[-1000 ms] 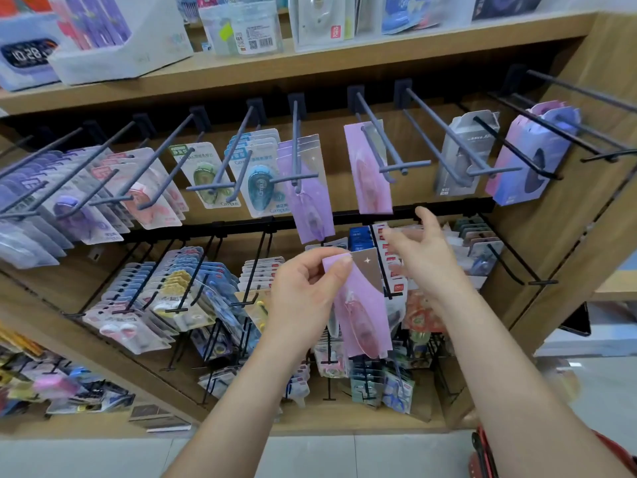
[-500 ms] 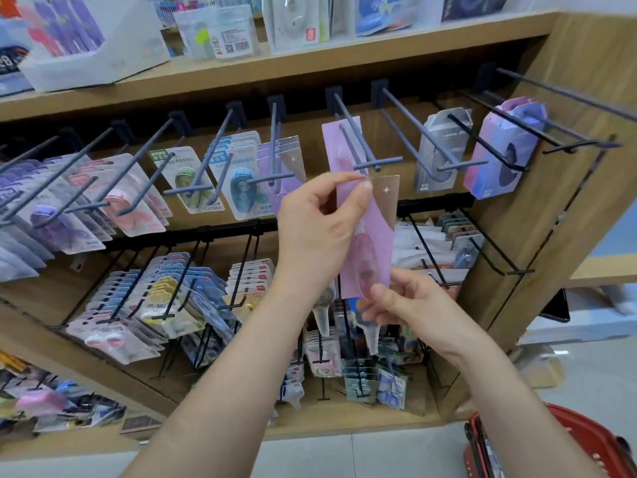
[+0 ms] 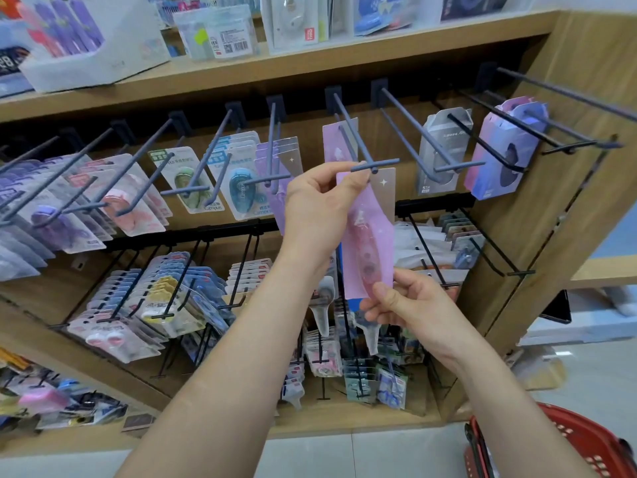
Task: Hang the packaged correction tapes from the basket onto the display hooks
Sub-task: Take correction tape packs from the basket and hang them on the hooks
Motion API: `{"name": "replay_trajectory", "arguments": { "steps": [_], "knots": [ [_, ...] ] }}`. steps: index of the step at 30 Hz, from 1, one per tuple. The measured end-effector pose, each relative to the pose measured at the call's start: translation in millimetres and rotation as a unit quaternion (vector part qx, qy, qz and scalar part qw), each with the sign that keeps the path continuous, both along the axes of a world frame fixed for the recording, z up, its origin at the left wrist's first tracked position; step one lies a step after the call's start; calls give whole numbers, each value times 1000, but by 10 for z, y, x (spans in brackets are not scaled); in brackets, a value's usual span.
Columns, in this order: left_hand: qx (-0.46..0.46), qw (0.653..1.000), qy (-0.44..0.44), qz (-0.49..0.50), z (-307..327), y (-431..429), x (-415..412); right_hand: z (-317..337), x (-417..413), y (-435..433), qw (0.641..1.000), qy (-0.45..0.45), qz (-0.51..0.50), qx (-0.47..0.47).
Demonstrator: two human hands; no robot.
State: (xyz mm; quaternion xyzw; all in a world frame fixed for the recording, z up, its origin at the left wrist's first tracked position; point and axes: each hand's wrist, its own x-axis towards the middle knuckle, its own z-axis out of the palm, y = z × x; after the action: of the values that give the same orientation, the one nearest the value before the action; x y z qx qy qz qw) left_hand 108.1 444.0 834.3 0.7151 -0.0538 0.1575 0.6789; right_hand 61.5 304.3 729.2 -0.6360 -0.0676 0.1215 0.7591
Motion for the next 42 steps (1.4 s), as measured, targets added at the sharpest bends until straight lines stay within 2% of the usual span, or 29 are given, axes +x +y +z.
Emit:
{"name": "replay_trajectory", "arguments": {
  "steps": [4, 7, 13, 18, 21, 24, 29, 33, 36, 39, 42],
  "knots": [
    [-48, 995, 75, -50, -1, 36, 32, -27, 23, -17, 1000, 10, 13, 2],
    [-49, 994, 74, -63, -73, 49, 10, -77, 40, -25, 1000, 21, -2, -13],
    [27, 999, 24, 21, -96, 9, 25, -32, 42, 71, 999, 9, -25, -47],
    [50, 994, 82, -43, -264, 116, -37, -3, 102, 100, 997, -2, -63, -37],
    [79, 991, 86, -69, -386, 186, -137, 0, 160, 110, 997, -6, -72, -39],
    [114, 992, 55, -23, -436, 171, -90, 4, 217, 132, 996, -3, -78, -34],
    [103, 992, 46, 47, -462, 59, 196, 11, 362, 74, 992, 16, -121, -36],
    [140, 985, 56, 88, -574, 31, 541, 1, 326, -68, 988, 2, -132, -84],
    [157, 981, 77, 90, -603, -5, 647, -81, 243, -183, 982, 10, -148, -114],
    [127, 984, 96, 75, -676, -13, 631, -139, 114, -298, 977, 21, -173, -120],
    [105, 980, 162, 42, -919, 25, 493, -200, -78, -430, 966, 19, -214, -147]
  ]
}}
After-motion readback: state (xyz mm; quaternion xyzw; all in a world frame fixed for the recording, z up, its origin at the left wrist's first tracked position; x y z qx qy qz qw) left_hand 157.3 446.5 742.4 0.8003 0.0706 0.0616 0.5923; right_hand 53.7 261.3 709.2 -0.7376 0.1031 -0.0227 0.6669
